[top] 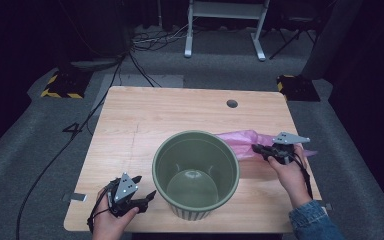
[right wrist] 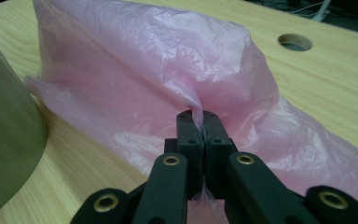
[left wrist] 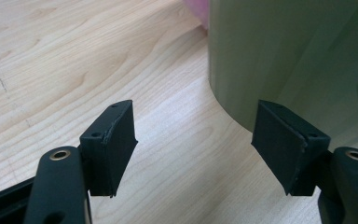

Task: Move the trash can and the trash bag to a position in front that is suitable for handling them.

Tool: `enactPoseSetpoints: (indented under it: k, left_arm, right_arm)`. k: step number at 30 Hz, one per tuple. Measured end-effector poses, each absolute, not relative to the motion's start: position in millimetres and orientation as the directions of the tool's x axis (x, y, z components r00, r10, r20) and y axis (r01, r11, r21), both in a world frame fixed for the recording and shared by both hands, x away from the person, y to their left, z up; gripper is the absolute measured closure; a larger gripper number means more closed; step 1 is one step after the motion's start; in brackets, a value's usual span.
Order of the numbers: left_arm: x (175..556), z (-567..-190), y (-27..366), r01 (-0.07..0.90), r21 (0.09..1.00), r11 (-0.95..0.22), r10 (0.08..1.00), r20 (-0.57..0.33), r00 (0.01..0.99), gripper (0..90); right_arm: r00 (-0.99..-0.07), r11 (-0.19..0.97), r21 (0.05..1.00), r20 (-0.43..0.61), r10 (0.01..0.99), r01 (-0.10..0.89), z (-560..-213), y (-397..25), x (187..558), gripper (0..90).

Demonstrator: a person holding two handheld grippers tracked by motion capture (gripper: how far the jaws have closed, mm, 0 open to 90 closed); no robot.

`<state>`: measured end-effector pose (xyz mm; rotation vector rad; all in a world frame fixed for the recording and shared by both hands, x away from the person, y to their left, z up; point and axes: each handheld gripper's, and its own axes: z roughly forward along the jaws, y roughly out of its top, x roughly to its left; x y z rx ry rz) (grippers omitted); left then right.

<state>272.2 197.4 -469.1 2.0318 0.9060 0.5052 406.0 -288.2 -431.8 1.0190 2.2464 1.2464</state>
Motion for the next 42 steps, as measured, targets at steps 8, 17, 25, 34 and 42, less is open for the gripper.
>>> enactPoseSetpoints:
  k: [8,17,25,34,42]
  left_arm:
    - [276,-466,192,0.403,0.816,-0.415,0.734,0.039,0.678,29.5]
    - [278,-467,177,0.363,0.813,-0.456,0.692,0.066,0.719,29.7]
    - [280,-468,164,0.323,0.821,-0.471,0.649,0.075,0.757,29.9]
    - [283,-470,145,0.279,0.819,-0.502,0.577,0.077,0.813,29.4]
    - [286,-470,135,0.263,0.821,-0.506,0.551,0.073,0.832,28.6]
  right_arm:
    - [-0.639,0.326,0.849,0.017,0.769,0.415,-404,-317,396,88.5]
    - [-0.606,0.311,0.856,0.003,0.795,0.412,-385,-338,391,88.6]
    - [-0.585,0.303,0.872,-0.024,0.811,0.385,-364,-353,384,88.3]
    - [-0.571,0.288,0.890,-0.038,0.820,0.354,-343,-365,376,88.2]
    - [-0.569,0.282,0.896,-0.040,0.821,0.344,-331,-369,368,88.2]
